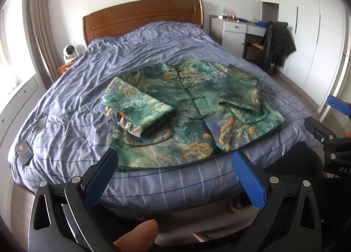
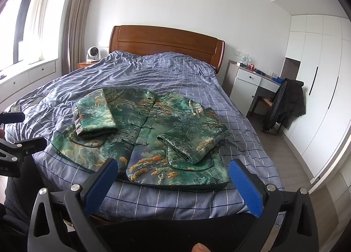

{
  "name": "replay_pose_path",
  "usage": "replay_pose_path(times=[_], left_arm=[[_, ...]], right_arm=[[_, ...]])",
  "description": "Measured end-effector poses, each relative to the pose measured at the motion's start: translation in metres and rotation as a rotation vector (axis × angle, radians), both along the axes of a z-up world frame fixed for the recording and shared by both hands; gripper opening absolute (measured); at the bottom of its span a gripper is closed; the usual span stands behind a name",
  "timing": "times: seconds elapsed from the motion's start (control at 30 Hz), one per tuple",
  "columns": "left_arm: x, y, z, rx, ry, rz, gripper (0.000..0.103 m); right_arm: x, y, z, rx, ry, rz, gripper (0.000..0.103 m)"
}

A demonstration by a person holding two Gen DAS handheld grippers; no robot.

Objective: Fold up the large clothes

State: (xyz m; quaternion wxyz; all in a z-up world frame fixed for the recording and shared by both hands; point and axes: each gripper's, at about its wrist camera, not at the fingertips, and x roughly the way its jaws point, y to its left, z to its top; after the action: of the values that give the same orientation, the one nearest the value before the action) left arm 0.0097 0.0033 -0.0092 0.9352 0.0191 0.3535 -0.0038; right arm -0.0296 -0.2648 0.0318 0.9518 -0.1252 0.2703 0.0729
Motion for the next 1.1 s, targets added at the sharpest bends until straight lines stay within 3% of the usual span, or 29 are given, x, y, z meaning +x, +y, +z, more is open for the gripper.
replay_pose_path(times=[1.1], left_arm=[[-0.0010,0.0007,-0.0005,0.011,-0.003,0.004,0.103]], right_arm=[[-0.0029,-0.0035,0.0019,0.003,-0.001,-0.004,0.103]])
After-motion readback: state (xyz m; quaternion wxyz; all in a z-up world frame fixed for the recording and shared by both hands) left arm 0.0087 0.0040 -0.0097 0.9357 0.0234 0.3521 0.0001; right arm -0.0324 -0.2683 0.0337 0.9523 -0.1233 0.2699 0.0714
